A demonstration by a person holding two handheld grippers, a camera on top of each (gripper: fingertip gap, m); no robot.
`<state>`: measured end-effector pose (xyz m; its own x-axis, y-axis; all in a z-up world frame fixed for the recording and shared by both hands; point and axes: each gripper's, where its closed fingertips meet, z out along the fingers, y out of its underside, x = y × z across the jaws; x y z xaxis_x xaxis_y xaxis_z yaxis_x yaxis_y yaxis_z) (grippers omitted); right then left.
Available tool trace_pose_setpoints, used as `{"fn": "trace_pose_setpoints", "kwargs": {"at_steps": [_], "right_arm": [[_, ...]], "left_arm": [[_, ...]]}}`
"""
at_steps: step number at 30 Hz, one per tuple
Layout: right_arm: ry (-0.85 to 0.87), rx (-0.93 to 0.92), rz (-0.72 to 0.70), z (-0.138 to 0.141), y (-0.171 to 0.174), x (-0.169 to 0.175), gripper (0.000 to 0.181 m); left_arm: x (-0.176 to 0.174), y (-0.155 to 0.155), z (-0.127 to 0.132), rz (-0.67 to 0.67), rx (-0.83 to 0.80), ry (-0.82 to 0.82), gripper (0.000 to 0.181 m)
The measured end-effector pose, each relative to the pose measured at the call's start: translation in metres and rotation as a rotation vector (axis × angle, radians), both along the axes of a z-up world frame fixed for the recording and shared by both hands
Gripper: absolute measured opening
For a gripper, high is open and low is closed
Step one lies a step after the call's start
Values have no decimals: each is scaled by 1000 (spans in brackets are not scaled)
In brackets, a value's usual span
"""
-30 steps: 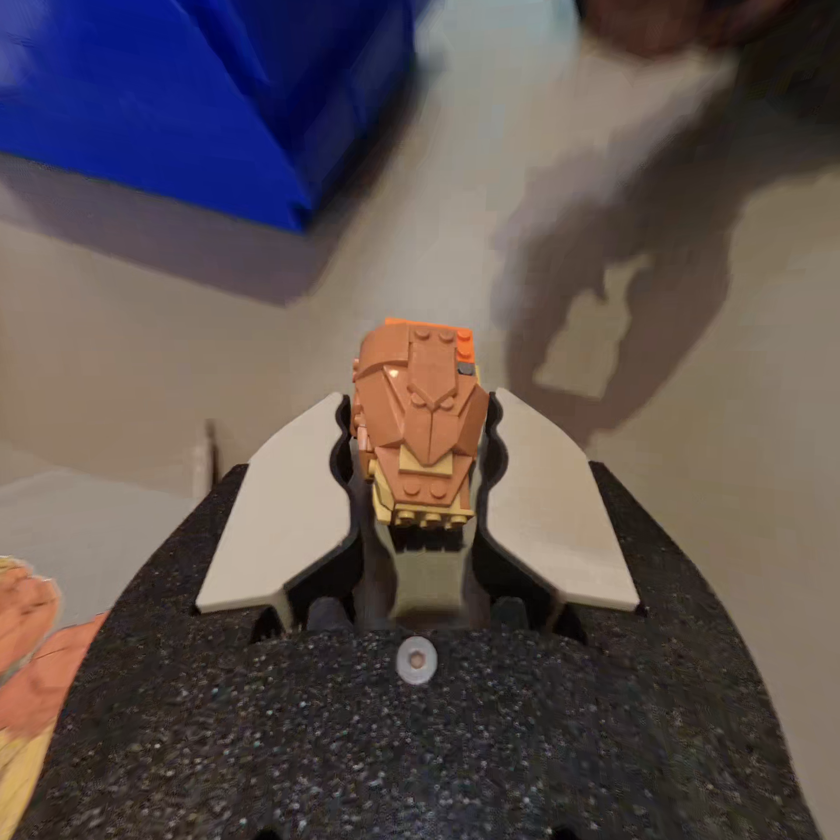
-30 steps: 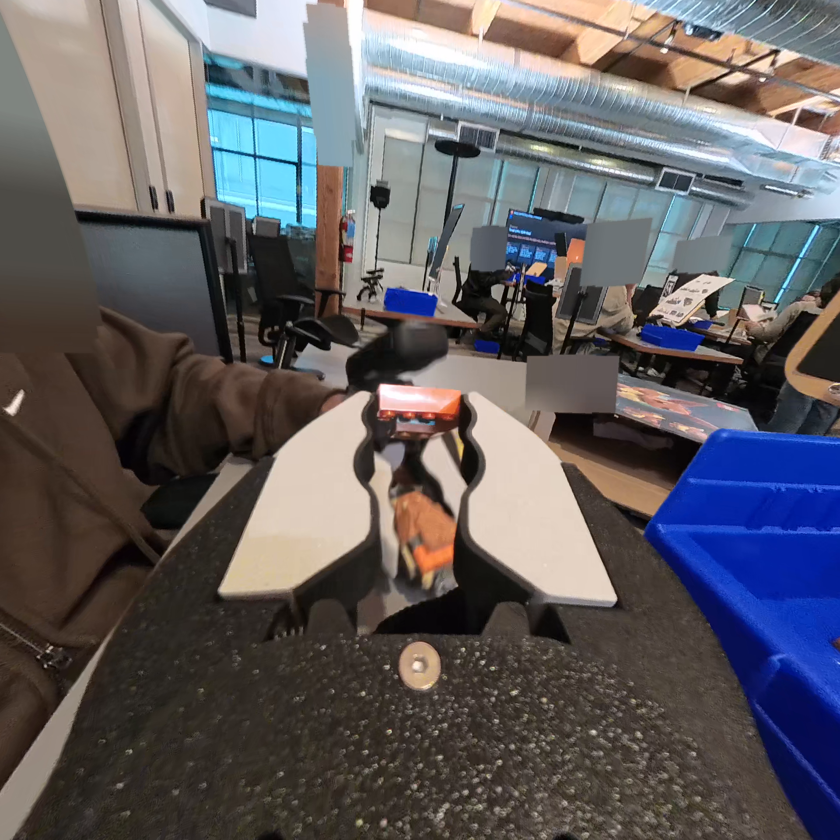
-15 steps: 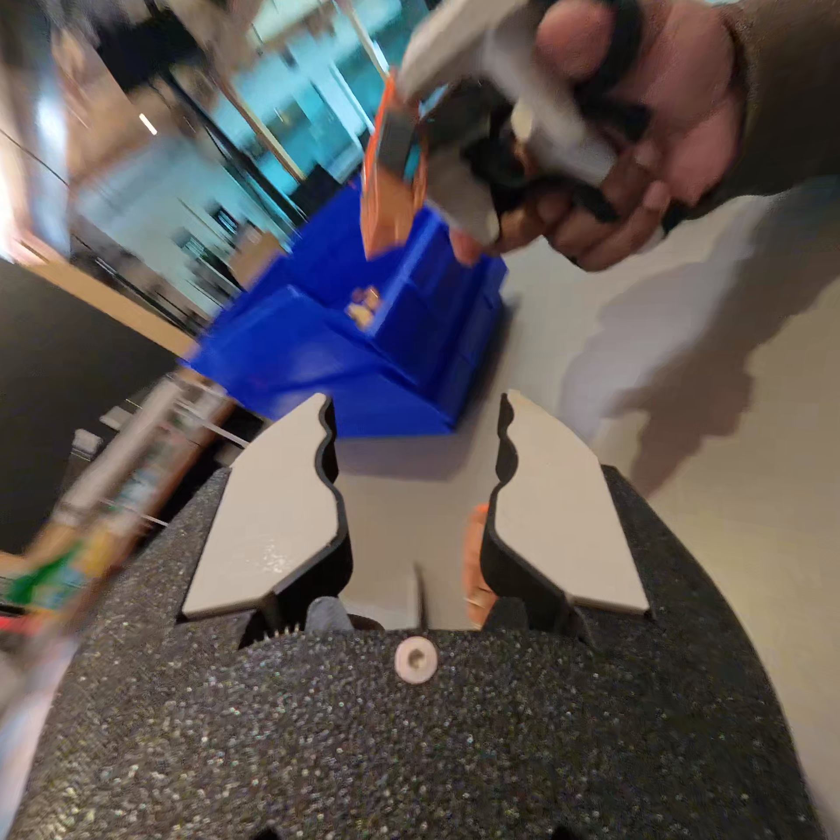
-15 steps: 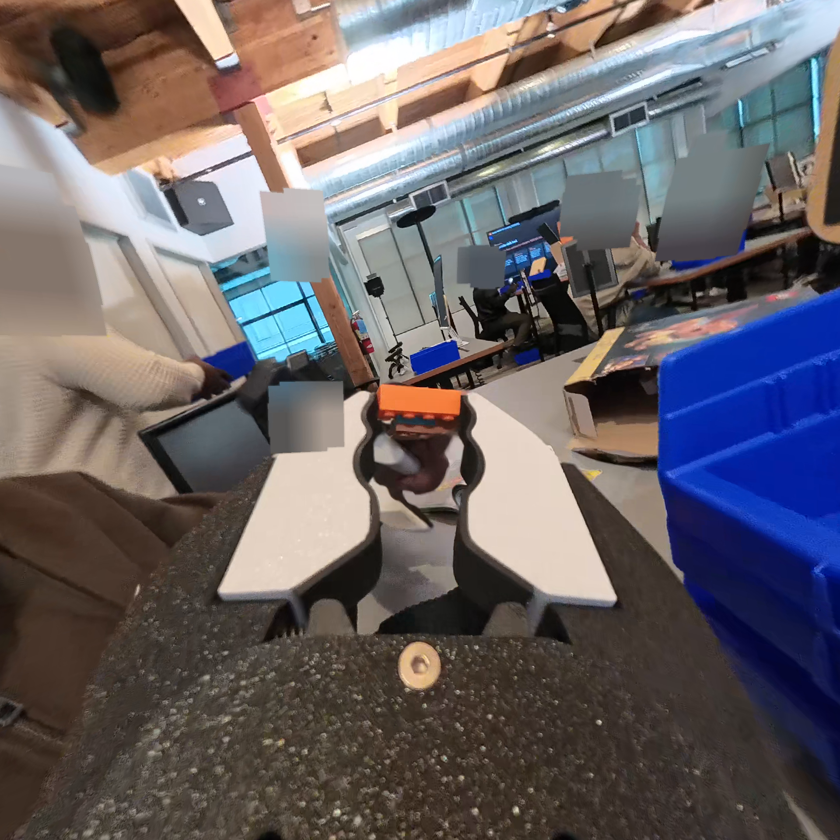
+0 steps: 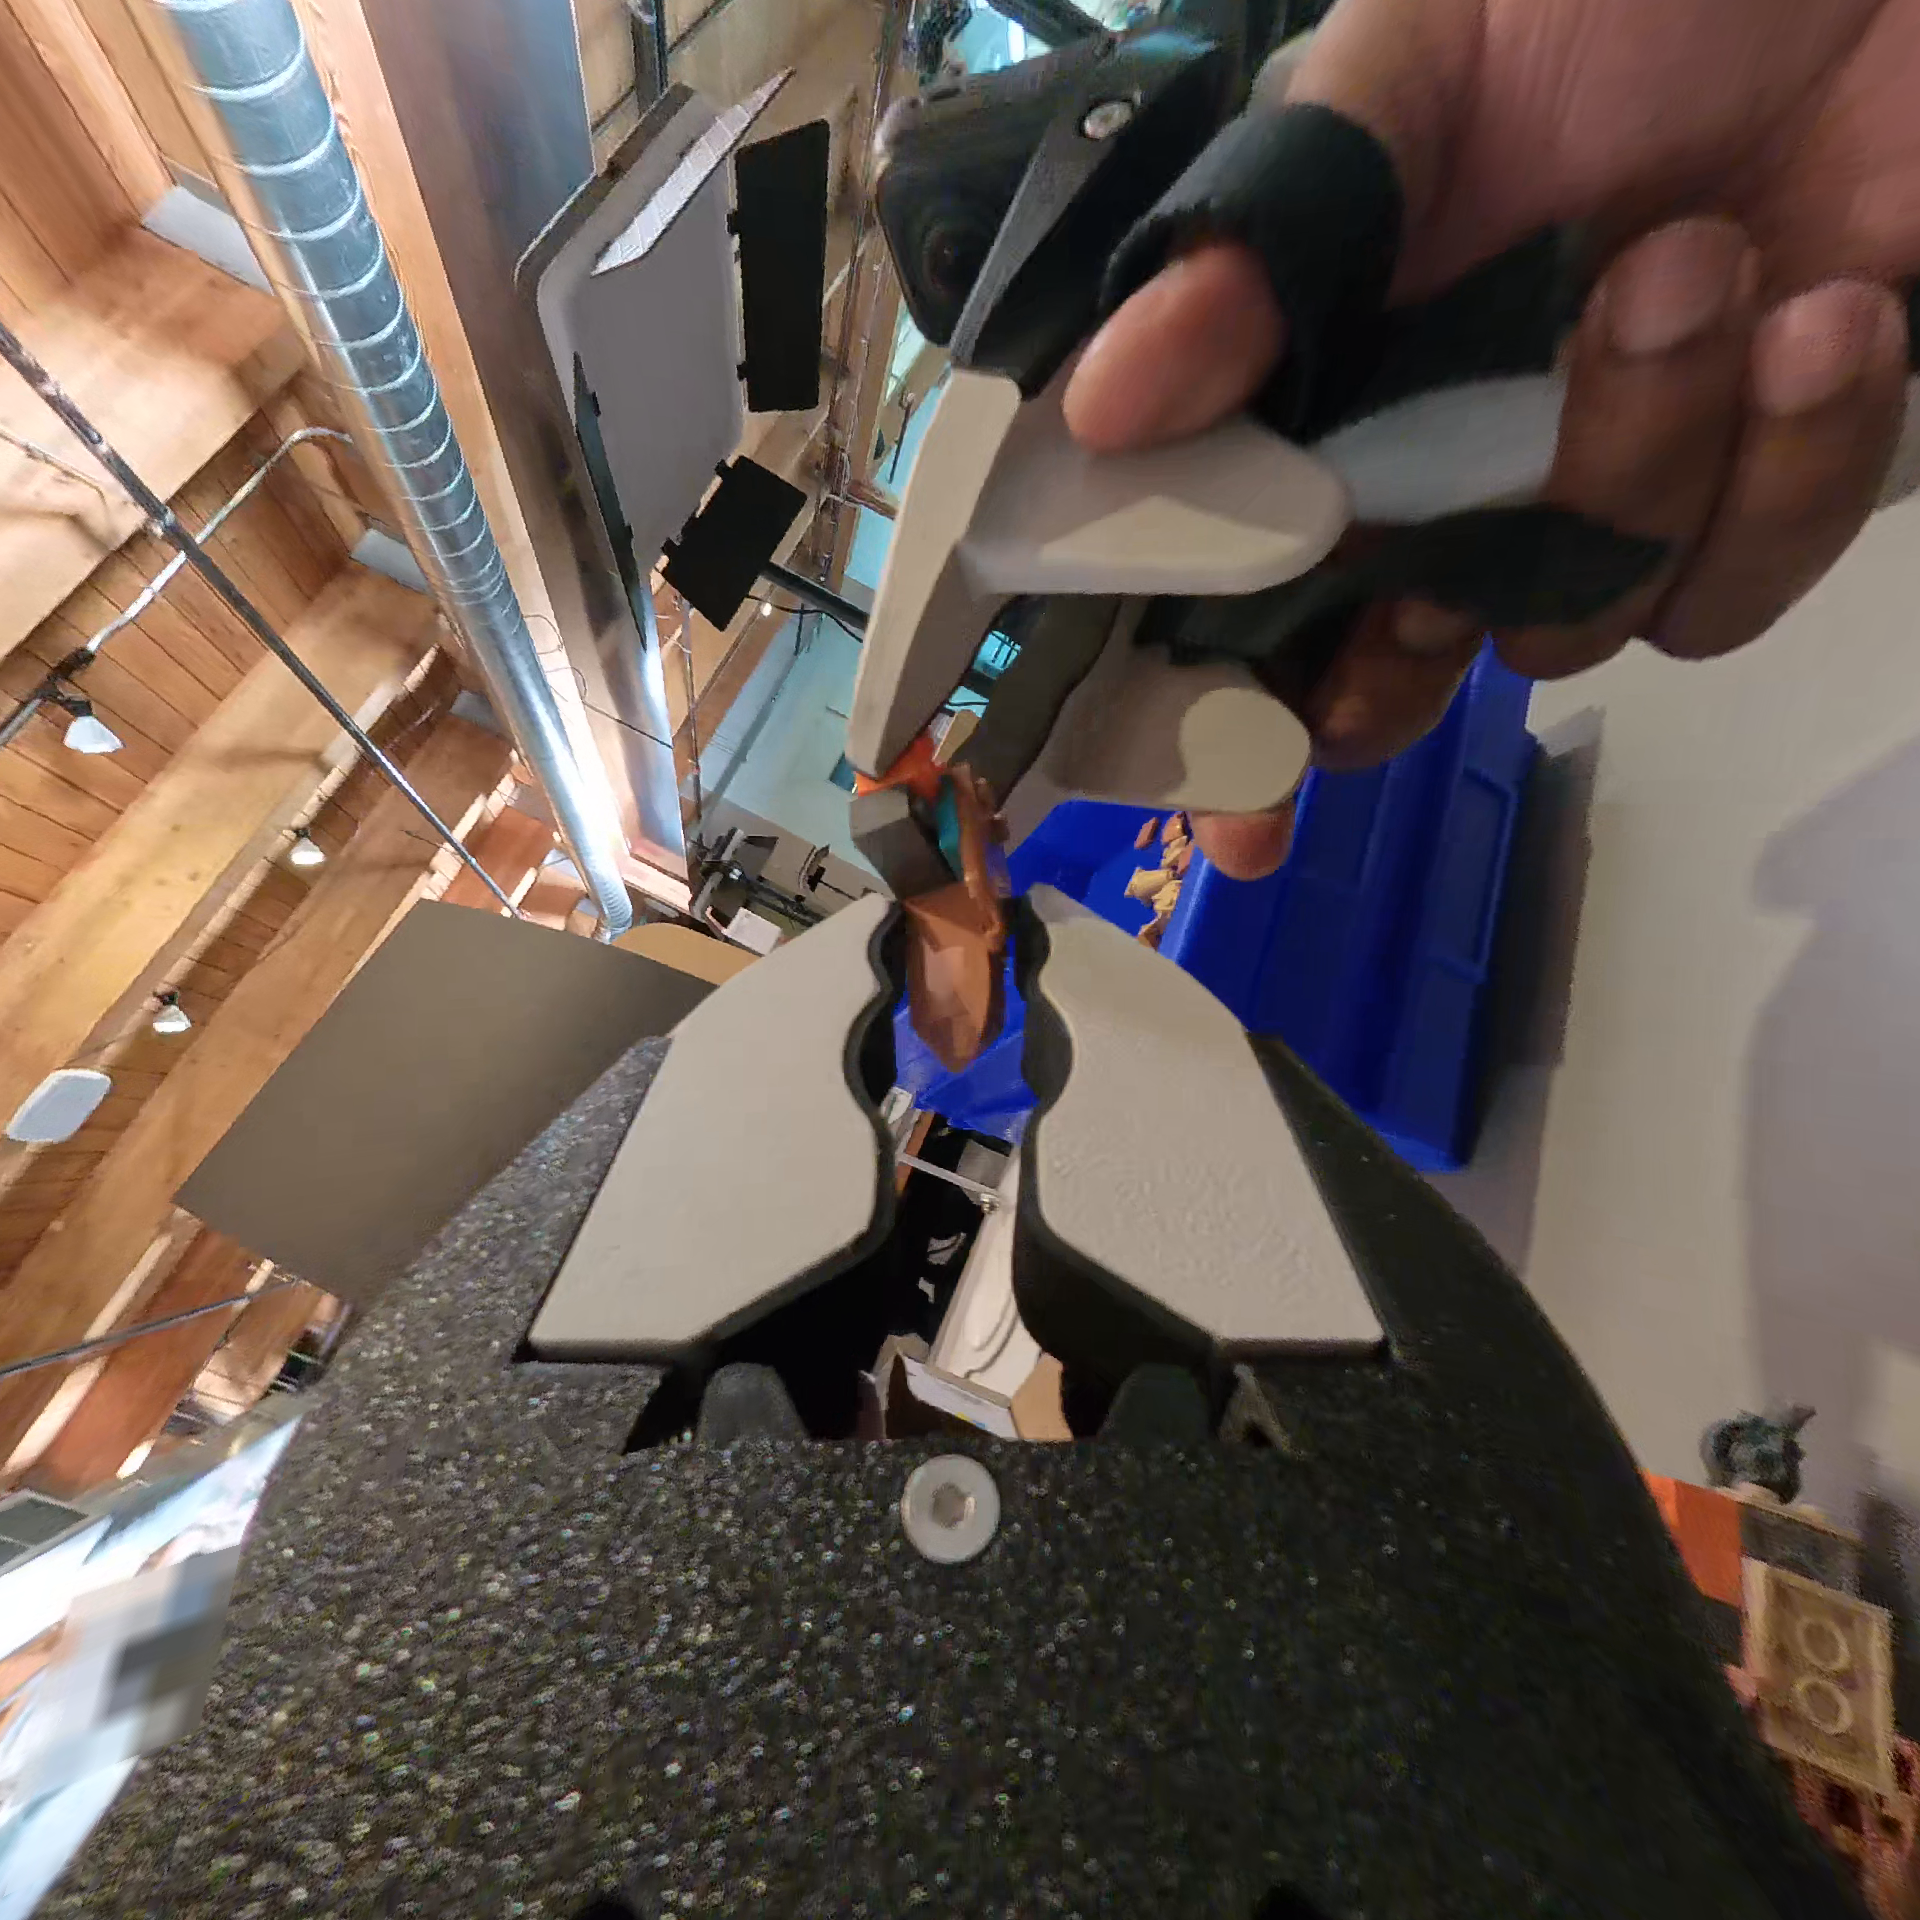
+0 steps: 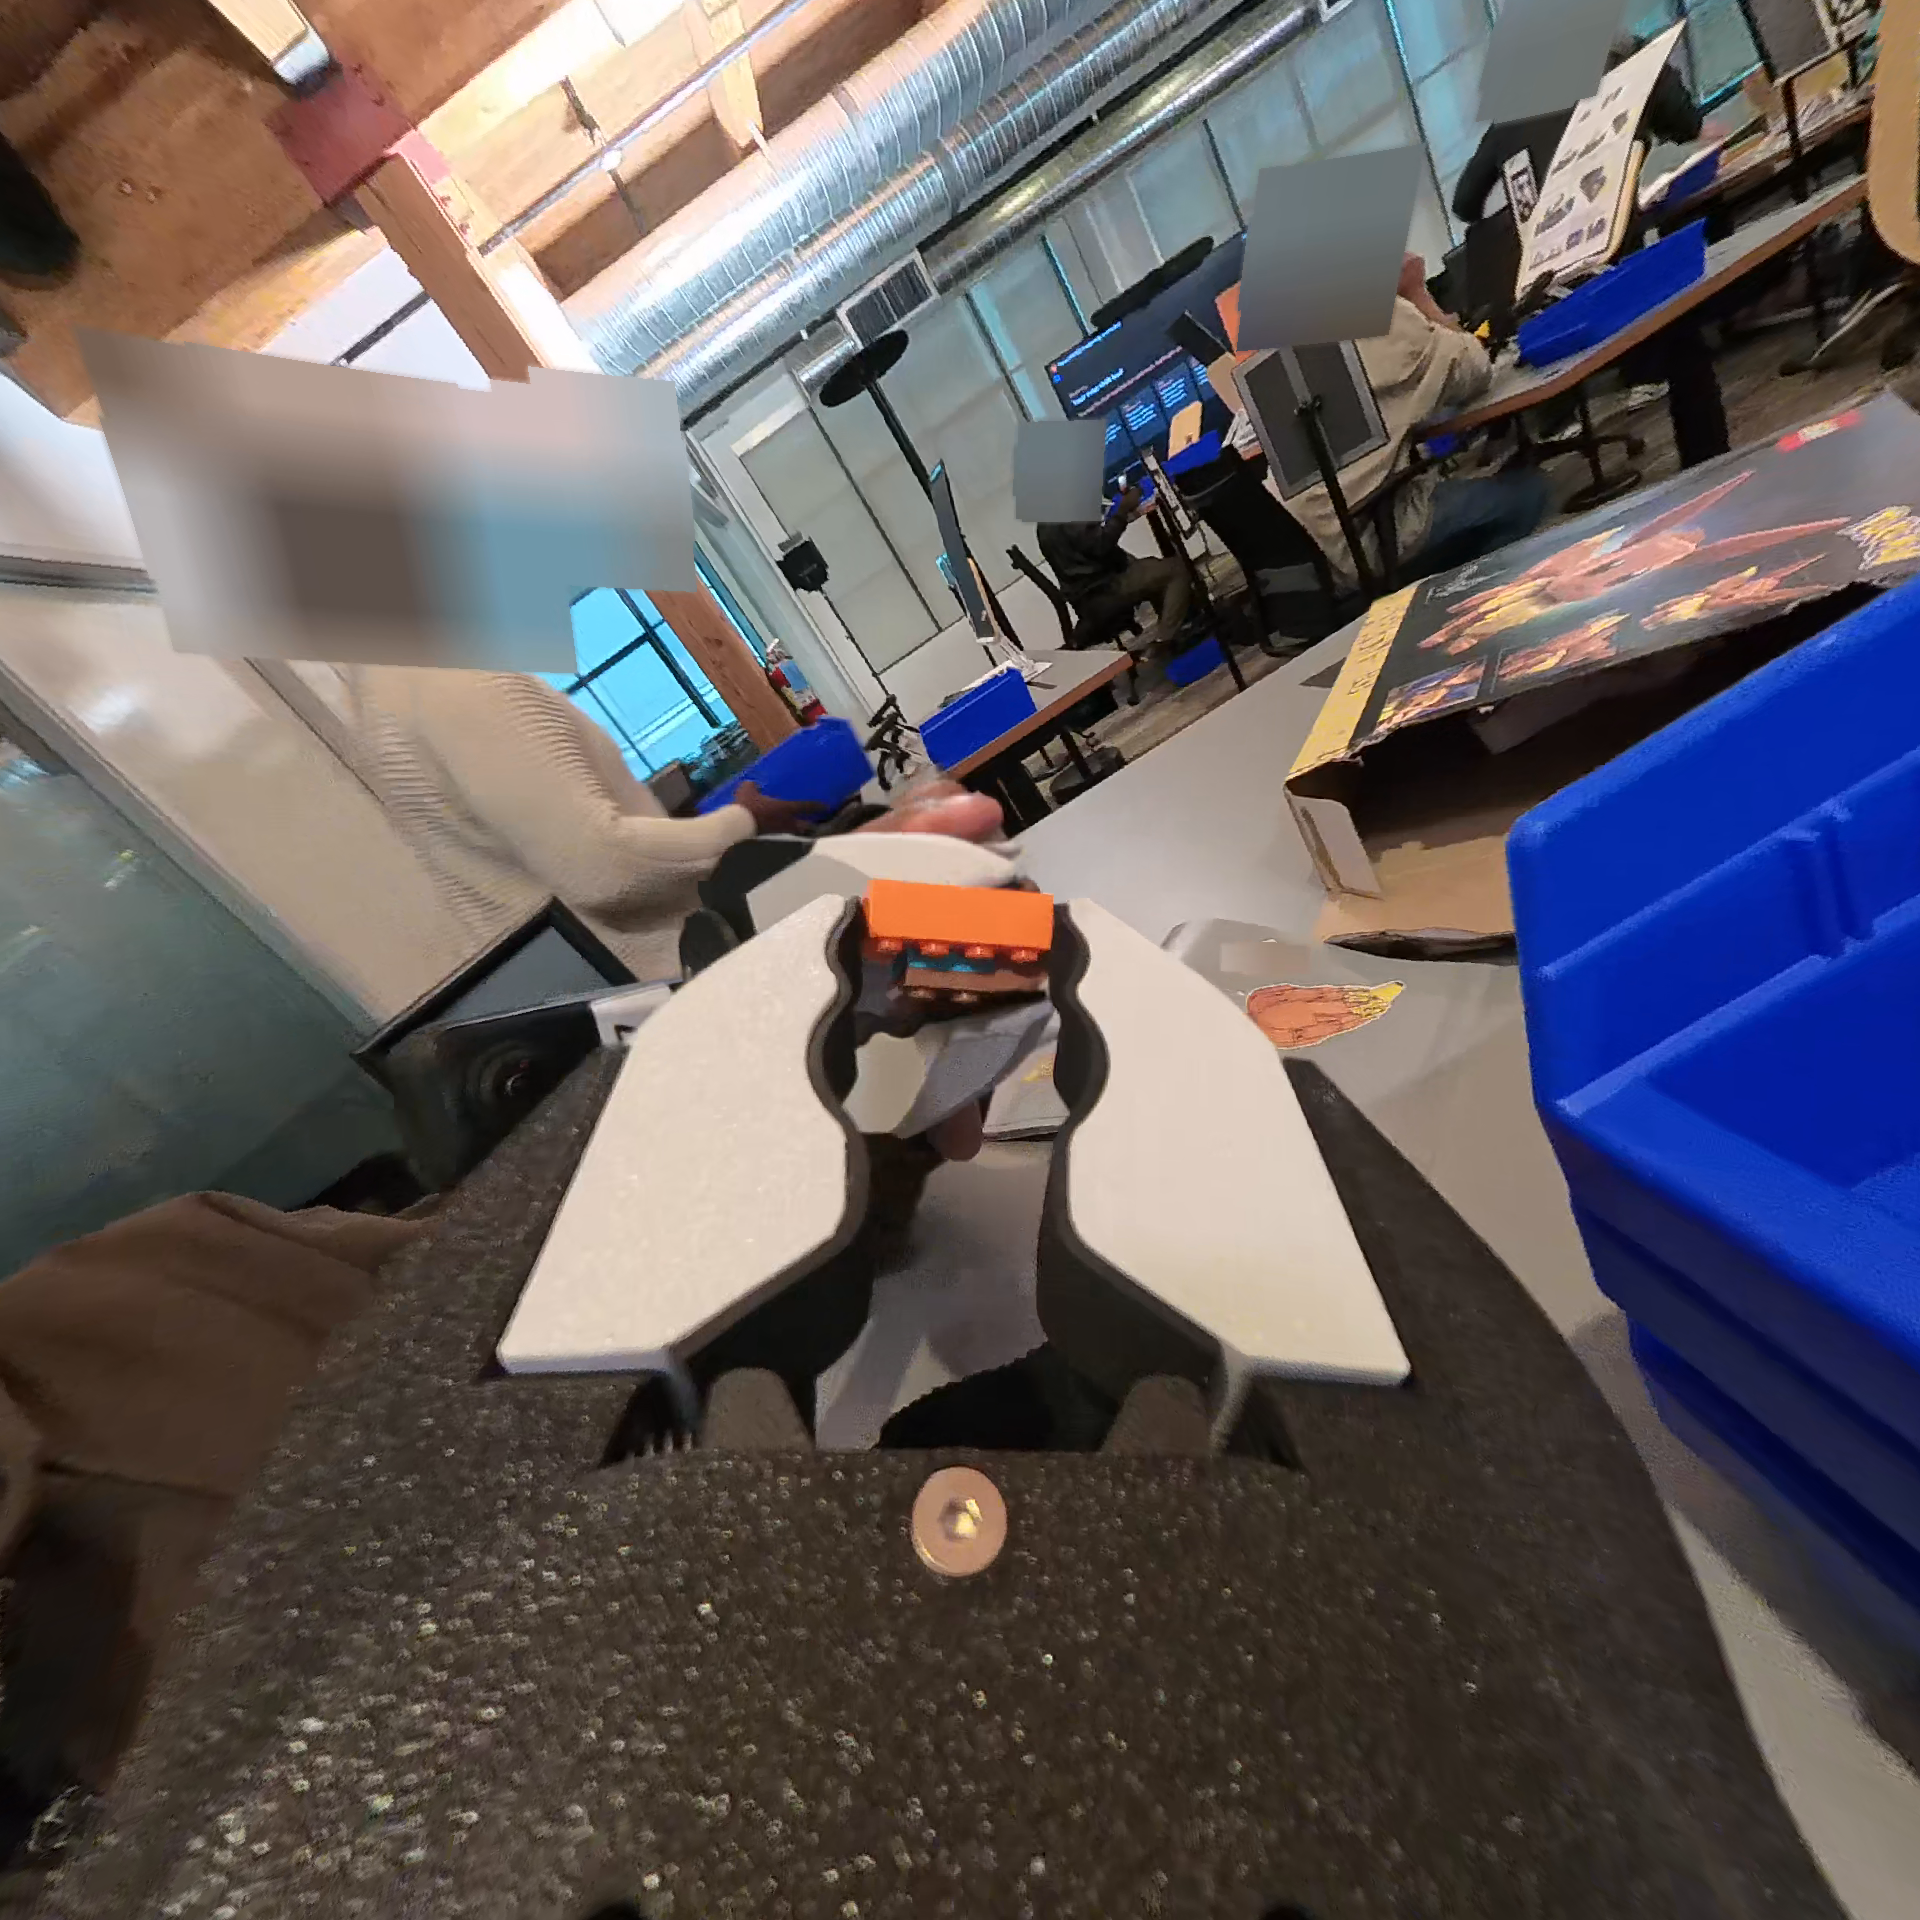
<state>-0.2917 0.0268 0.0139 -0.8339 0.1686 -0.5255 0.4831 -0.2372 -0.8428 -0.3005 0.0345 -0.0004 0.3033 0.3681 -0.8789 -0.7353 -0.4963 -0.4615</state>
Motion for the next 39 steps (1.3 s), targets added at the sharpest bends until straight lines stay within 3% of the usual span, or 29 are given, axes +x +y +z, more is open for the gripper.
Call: {"fn": "trace_pose_setpoints", "kwargs": {"at_steps": [4,12,17,22,26,39], "right_arm": [[-25,-23,30,-10,-1,-5,35],[221,-47,-20,1,10,-1,39],[298,-39,54,6,6,17,36],[341,79,109,-11,-9,29,34],[346,57,151,-10,-10,38,19],[447,71,207,-14,-8,51,18]], "left_arm": [[-2,0,-14,-32,45,-163,19],[24,-1,-14,-403,249,-704,18],[37,-1,-15,-575,272,-875,18],[49,4,-23,-608,199,-860,19],[49,4,-24,-582,174,-804,19],[56,5,-27,-530,80,-615,18]]}}
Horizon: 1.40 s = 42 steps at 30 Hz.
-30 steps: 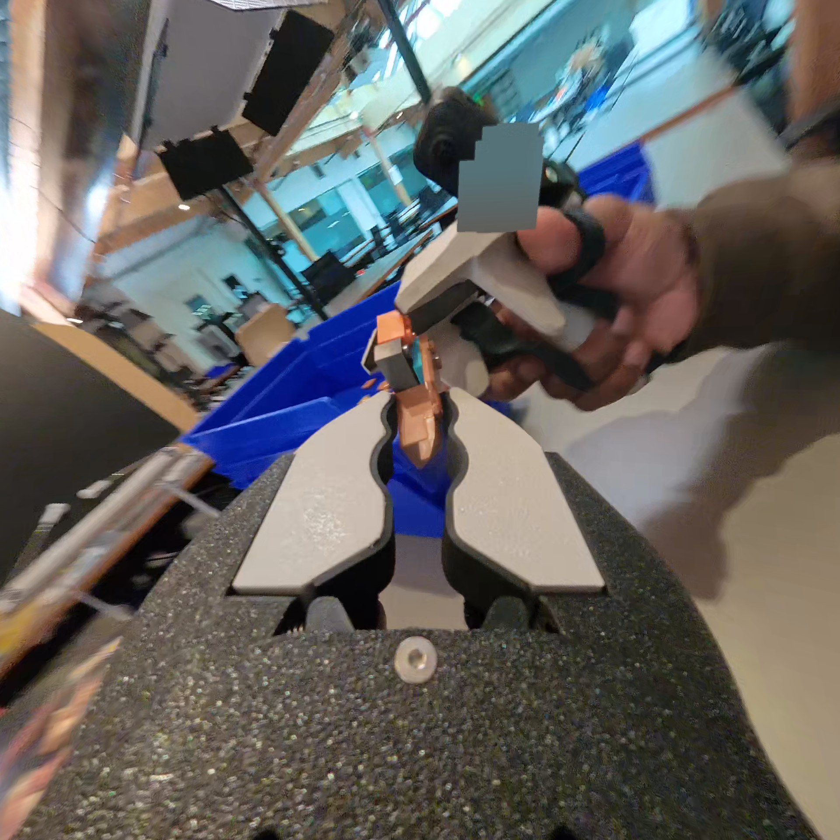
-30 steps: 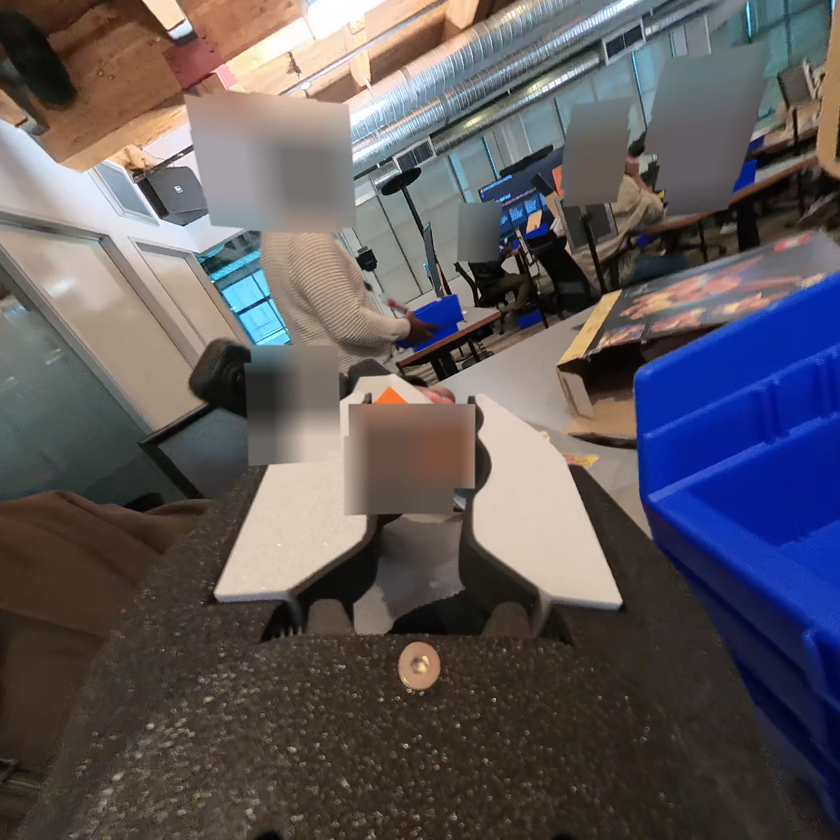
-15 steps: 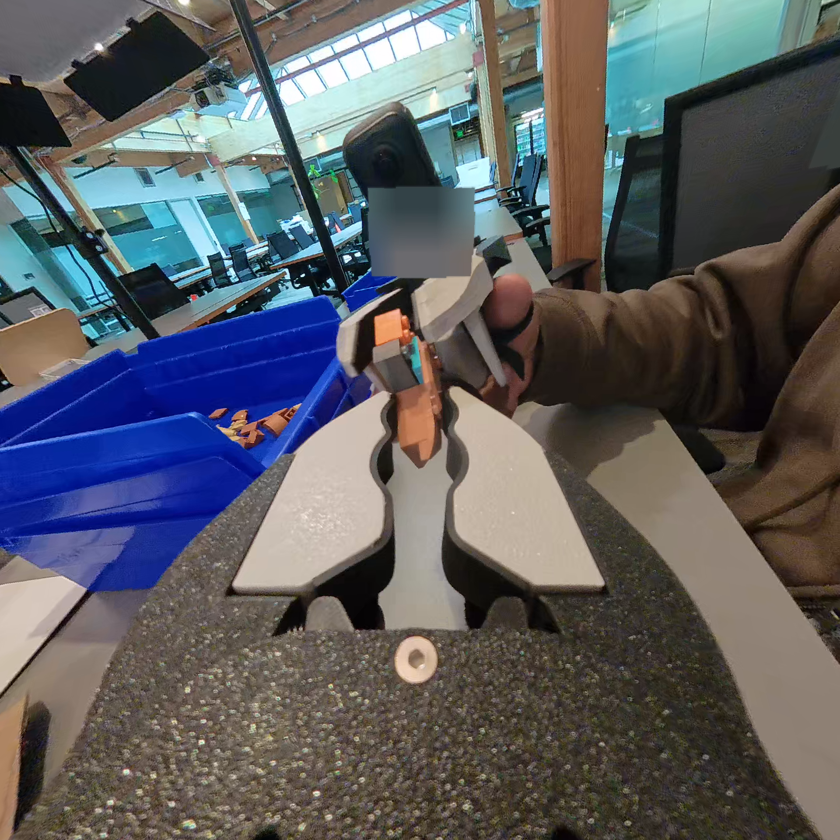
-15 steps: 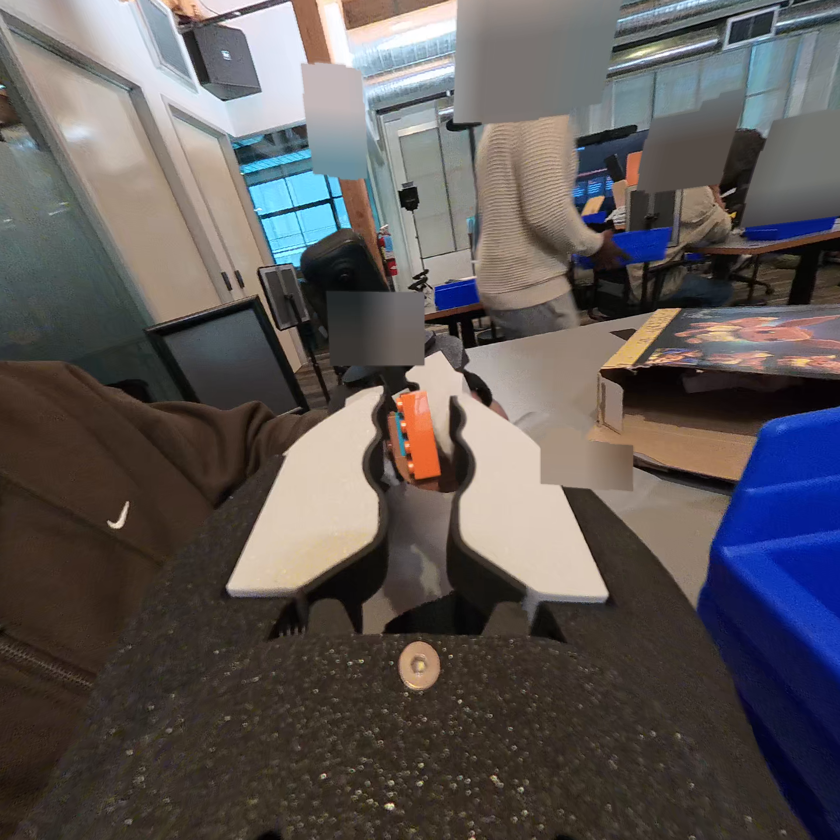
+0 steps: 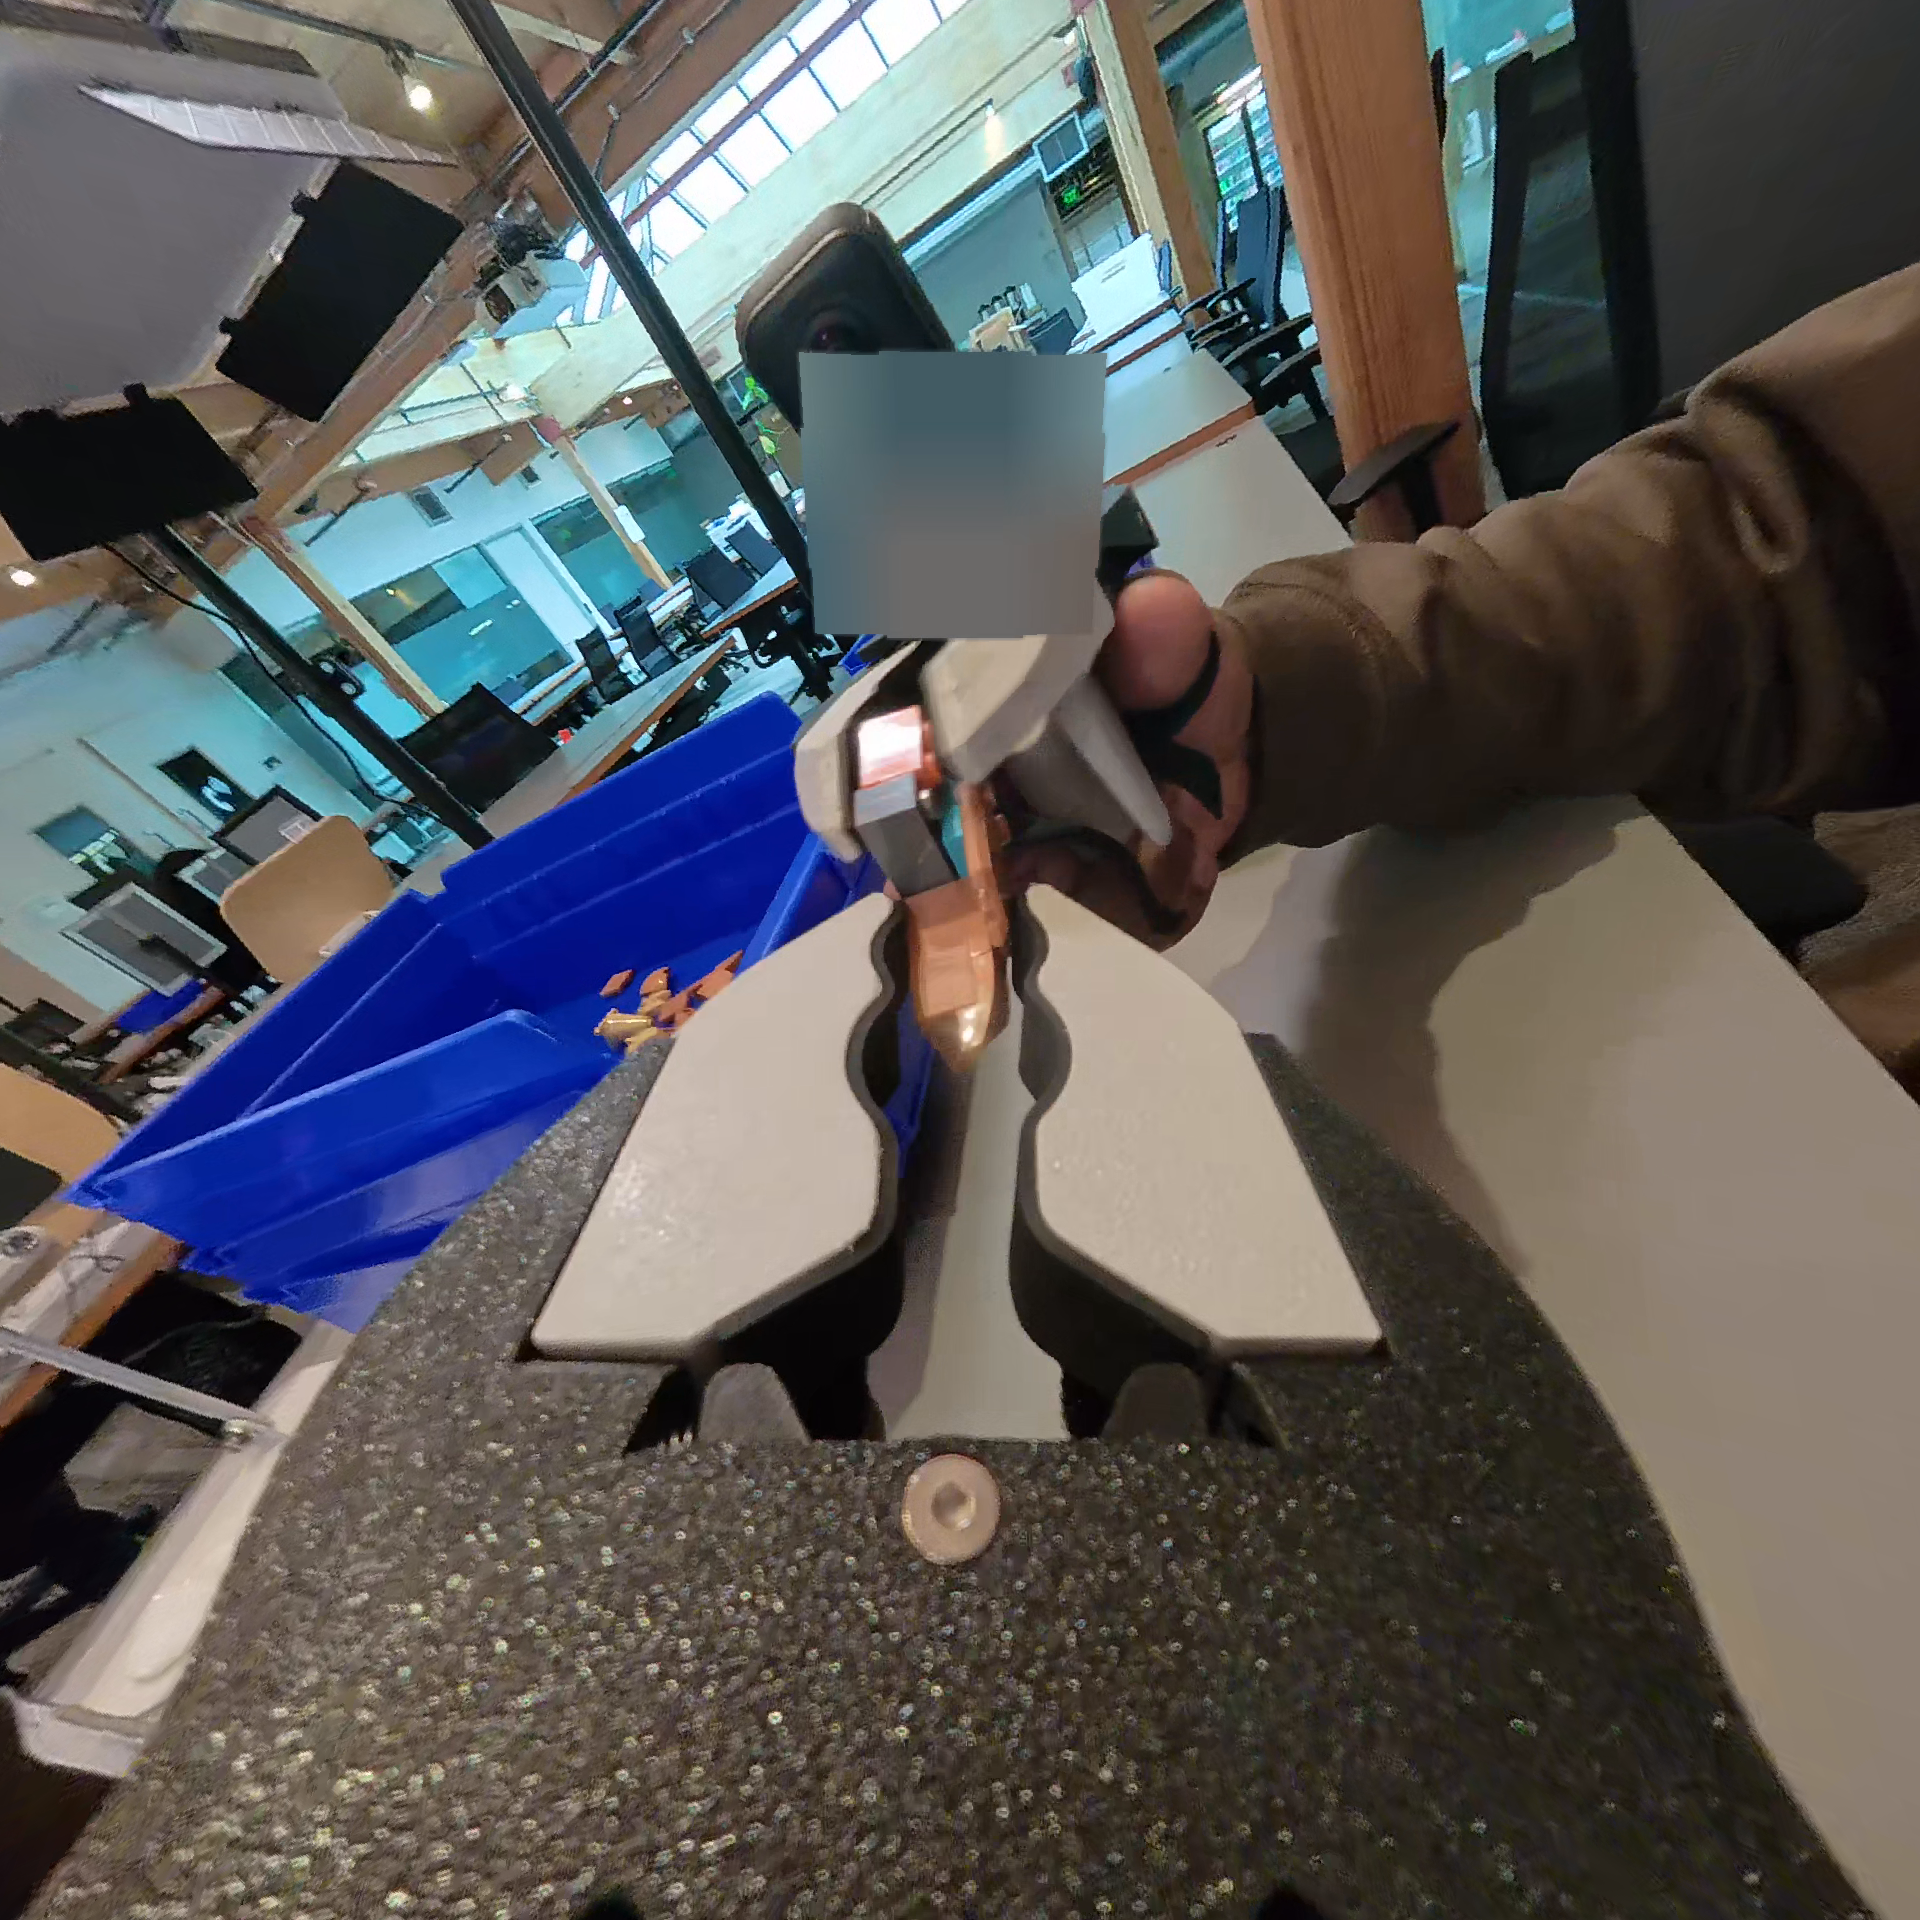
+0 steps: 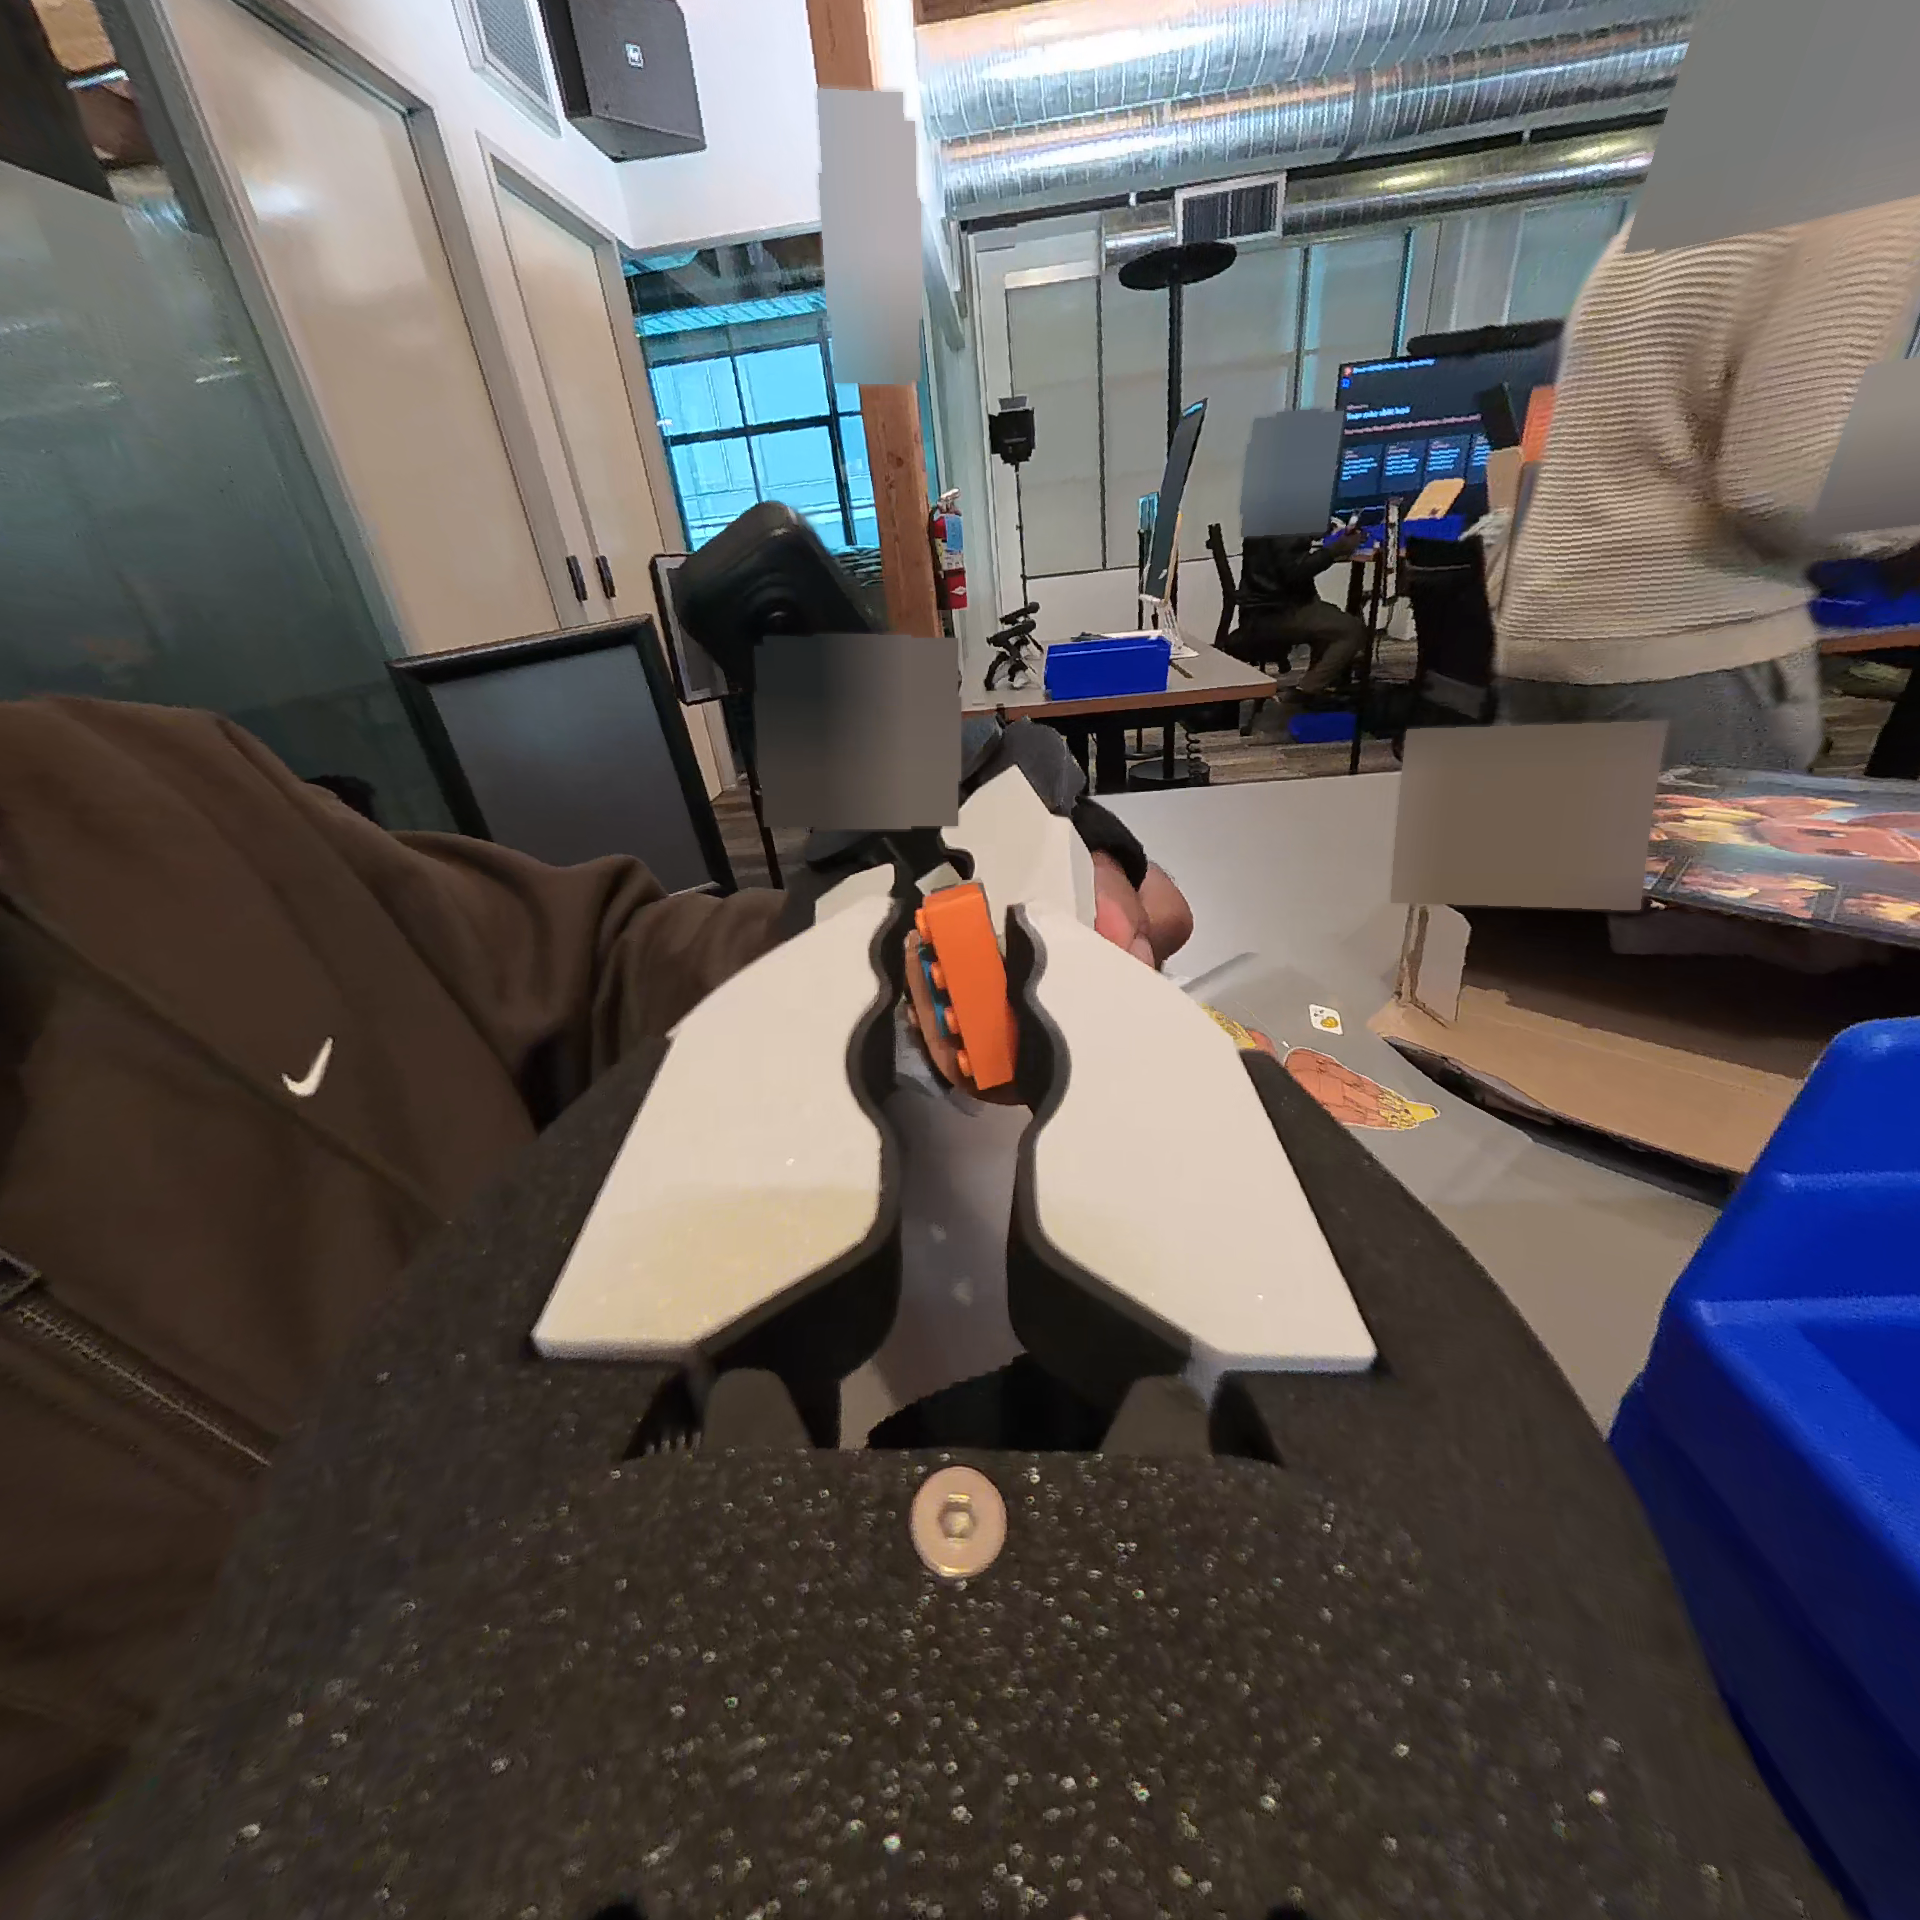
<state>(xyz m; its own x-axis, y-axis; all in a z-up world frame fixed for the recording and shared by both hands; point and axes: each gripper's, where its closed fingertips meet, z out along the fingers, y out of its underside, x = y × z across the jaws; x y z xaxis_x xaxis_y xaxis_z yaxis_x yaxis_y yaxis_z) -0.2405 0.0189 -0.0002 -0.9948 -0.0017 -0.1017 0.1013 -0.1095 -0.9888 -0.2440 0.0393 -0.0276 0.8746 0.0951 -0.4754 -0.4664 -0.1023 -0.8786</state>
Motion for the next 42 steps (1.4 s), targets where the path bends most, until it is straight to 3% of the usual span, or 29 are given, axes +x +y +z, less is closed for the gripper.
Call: {"fn": "trace_pose_setpoints", "kwargs": {"at_steps": [15,23,25,30,33,36,42], "right_arm": [[-295,-90,101,3,3,-8,18],[-353,-100,94,3,4,-12,19],[-324,-100,70,3,5,-14,19],[-200,-106,5,6,6,-15,15],[-124,-111,-8,8,7,-11,13],[-39,-110,-34,8,7,-9,13],[253,12,-127,-2,8,-4,14]], "left_arm": [[-12,1,4,273,-33,488,20],[-18,0,4,389,-50,672,22],[-20,1,4,376,-37,606,21],[-13,7,1,207,17,223,21],[-9,8,1,146,29,120,20],[-9,9,1,169,14,157,20],[-17,10,-7,310,-65,426,20]]}}
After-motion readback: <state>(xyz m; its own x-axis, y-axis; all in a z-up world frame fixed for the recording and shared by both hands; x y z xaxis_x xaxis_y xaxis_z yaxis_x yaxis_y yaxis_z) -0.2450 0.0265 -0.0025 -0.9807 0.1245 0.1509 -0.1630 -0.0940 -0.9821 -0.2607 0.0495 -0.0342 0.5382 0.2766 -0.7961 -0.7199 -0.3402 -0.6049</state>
